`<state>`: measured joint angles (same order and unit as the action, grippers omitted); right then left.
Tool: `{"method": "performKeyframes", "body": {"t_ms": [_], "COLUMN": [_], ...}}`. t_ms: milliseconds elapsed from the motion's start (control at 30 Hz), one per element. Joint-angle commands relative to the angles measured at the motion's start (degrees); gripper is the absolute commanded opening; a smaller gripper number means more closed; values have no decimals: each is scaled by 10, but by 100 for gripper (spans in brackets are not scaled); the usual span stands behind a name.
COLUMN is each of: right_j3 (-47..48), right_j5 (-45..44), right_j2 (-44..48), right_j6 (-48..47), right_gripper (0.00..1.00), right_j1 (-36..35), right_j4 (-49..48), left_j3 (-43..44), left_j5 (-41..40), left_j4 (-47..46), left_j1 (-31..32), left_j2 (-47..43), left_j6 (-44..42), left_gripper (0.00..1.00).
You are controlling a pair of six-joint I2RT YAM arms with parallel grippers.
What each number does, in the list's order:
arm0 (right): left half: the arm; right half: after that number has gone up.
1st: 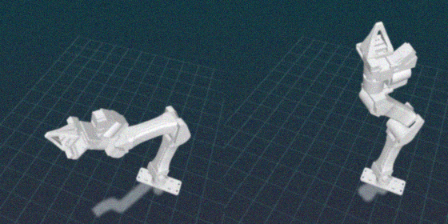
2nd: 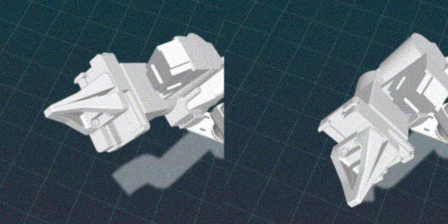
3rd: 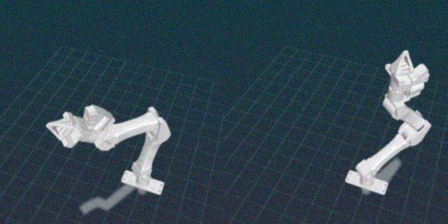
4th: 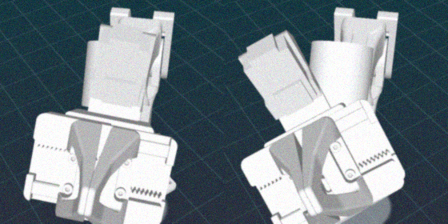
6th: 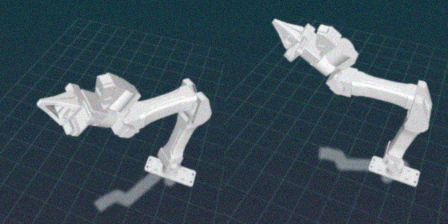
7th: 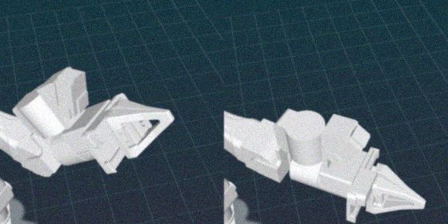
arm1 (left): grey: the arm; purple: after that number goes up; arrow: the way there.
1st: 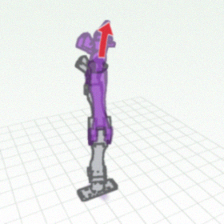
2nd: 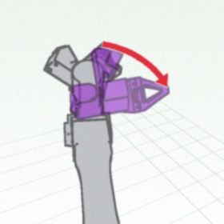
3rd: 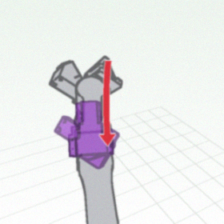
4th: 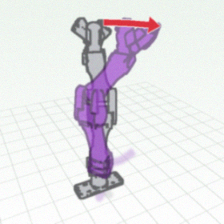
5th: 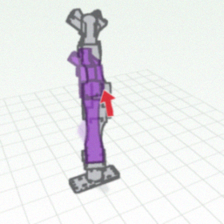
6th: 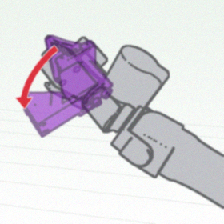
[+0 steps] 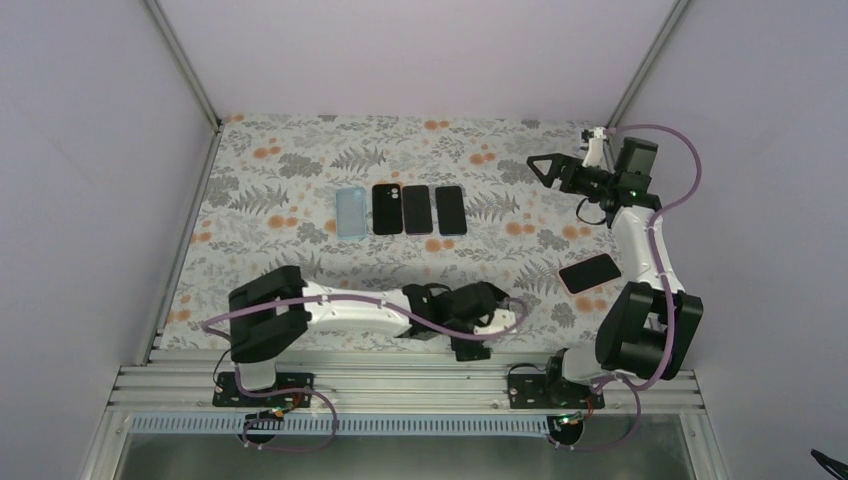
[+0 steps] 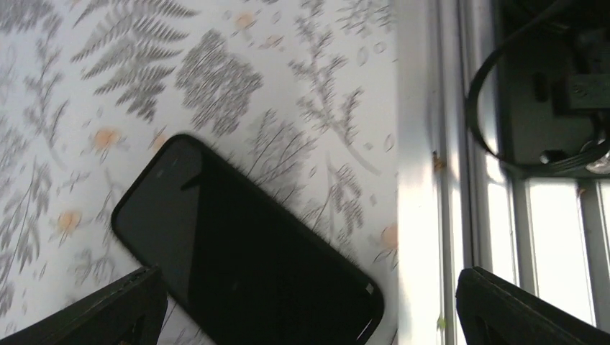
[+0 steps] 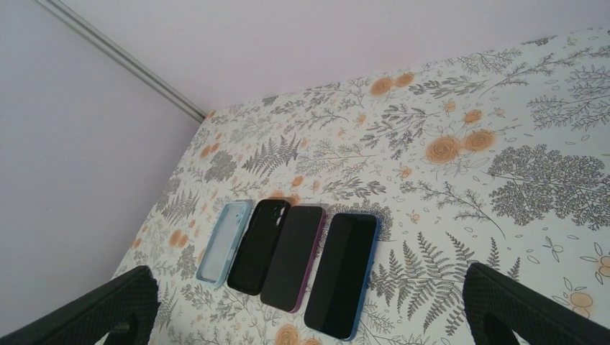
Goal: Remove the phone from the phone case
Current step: Pick up the phone at the center of the board.
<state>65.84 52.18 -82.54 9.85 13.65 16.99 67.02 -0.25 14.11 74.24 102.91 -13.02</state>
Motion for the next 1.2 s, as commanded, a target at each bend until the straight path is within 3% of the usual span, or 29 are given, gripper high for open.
{"method": "performKeyframes", "body": {"t_ms": [0,267,733,933,1167], "right_j3": [-17,-19,-25,-25,-25], "right_j5": [-3,-4,0,4,6], "right_j2": [21,25,22,21,19], "right_j6": [-7,-6,-4,-4,-4], "right_gripper": [99,99,99,99,99], "right_j1": [6,7,7,7,7], "right_j4": [-23,-23,-30,-30,-31], "left_j3": [35,93,53,49,68], "left_j5": [-53,-91,-162,-121,3], "left_j4": [-25,-21,-5,28,60], "left_j1": [29,46,0,-47,-98], "left_j2": [40,111,110,97,93], "left_j6": [-44,-71,-71,-27,5], "left_gripper": [100,100,100,100,100]}}
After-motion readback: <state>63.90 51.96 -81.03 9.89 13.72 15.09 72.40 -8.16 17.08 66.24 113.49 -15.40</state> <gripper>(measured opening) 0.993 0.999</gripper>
